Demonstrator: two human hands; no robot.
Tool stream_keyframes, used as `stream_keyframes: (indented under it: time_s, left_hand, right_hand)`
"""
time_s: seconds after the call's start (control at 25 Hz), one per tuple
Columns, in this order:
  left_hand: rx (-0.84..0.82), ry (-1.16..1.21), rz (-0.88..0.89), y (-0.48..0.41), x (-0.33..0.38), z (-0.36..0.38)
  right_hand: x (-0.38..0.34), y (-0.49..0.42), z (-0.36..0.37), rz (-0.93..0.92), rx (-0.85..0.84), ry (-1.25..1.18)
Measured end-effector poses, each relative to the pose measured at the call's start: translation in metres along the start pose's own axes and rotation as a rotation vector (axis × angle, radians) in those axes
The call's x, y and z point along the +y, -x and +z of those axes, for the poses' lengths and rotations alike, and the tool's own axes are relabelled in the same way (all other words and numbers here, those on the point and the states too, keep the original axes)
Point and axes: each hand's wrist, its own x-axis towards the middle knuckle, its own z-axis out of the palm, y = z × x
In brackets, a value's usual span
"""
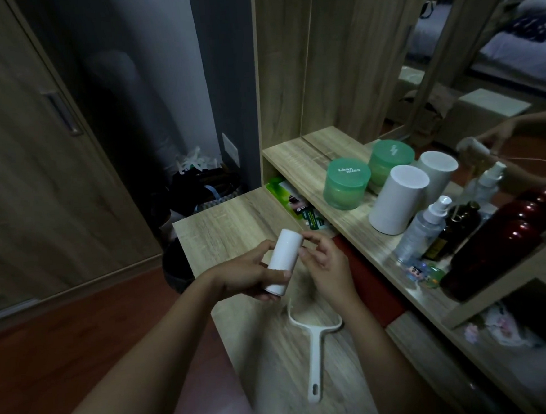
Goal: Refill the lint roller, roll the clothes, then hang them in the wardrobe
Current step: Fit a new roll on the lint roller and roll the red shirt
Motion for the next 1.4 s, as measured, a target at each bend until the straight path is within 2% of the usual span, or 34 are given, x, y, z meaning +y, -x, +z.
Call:
stream_keyframes:
  time_s: [0.12,0.48,0.56,0.6,0.72,0.76,0.84,0.96,1.04,1.12,1.24,1.32,1.4]
  left_hand:
    - [0.011,-0.047,-0.013,0.001,0.002,-0.002]
    - [0.05,0.087,0.156,0.002,-0.005,0.004]
    - [0.097,0.145,0.176,-0.001,-0.005,0.005]
    - [0.118,0.181,0.183,-0.004,-0.005,0.005]
    - [0.139,0.202,0.192,-0.008,-0.006,0.003]
    - [0.14,0.2,0.194,-0.009,-0.008,0.003]
    - [0.15,0.21,0.188,-0.01,-0.012,0.002]
    - [0.164,0.222,0.166,-0.011,-0.016,0.002]
    - [0.158,0.221,0.161,-0.011,-0.019,0.003]
    - [0.165,0.212,0.16,-0.011,-0.02,0.002]
    - [0.206,0.212,0.165,-0.01,-0.023,-0.001]
    - [0.251,0.234,0.172,-0.009,-0.026,-0.004]
    - [0.29,0.282,0.157,-0.008,-0.03,-0.006]
  right_hand:
    - [0.002,0.0,0.002,0.012,-0.007,-0.014]
    - [-0.005,-0.003,0.003,0.048,-0.092,-0.053]
    - [-0.001,0.0,0.007,0.077,-0.059,-0.062]
    - [0.003,0.005,0.008,0.108,0.025,-0.034]
    - [0.029,0.03,0.01,0.305,0.503,0.21]
    - [0.039,0.042,0.013,0.395,0.612,0.327]
    - [0.057,0.065,0.02,0.59,0.694,0.473]
    - [0.084,0.081,0.028,0.867,0.621,0.459]
    - [0.102,0.085,0.029,0.932,0.476,0.465]
    - [0.11,0.084,0.027,0.885,0.373,0.475]
    - [0.101,0.077,0.025,0.83,0.361,0.453]
    - [0.087,0.072,0.025,0.702,0.311,0.471]
    - [0.068,0.069,0.024,0.52,0.136,0.489]
